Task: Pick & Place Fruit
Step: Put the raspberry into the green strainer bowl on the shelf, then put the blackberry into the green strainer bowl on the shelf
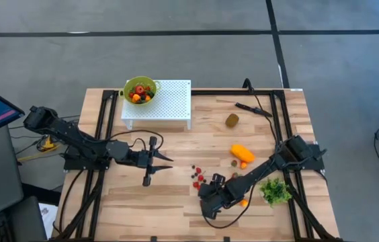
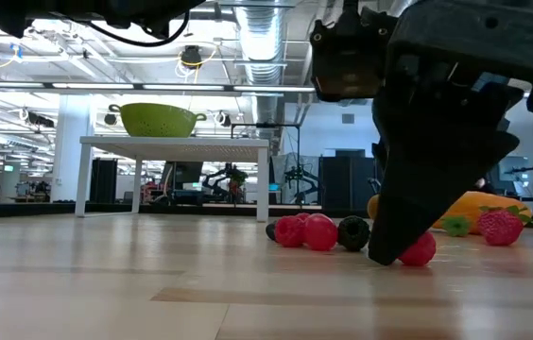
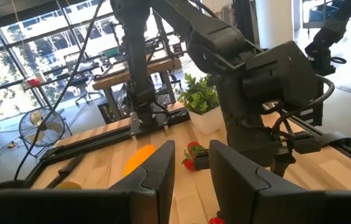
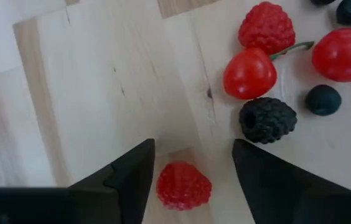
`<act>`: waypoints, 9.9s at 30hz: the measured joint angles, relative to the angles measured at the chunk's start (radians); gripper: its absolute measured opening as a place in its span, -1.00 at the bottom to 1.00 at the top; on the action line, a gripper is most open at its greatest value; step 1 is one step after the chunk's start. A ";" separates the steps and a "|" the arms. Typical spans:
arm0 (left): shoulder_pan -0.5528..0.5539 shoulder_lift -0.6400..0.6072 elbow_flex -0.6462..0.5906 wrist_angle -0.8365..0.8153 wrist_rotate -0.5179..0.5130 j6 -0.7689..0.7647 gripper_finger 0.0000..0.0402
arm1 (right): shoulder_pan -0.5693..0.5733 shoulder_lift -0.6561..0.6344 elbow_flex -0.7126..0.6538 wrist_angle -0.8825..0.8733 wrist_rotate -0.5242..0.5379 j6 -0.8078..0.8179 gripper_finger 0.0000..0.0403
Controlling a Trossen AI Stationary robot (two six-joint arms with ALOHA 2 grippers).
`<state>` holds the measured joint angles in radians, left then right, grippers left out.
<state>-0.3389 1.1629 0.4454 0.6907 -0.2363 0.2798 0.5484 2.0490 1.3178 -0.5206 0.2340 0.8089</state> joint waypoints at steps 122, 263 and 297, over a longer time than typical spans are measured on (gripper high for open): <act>-0.087 0.207 0.000 0.321 -0.429 1.101 -0.08 | -0.349 -0.337 0.010 0.402 -0.106 -0.625 -0.44; -0.033 -0.014 0.000 0.068 -0.539 0.348 -0.20 | -0.148 -0.338 0.011 0.110 0.058 -0.467 -0.06; -0.174 -0.014 0.000 0.023 -0.444 0.185 -0.23 | -0.079 -0.096 -0.043 -0.013 0.074 -0.127 -0.06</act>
<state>-0.5133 1.1488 0.4450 0.7134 -0.6800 0.4652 0.4696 1.9526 1.2748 -0.5337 0.3081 0.6822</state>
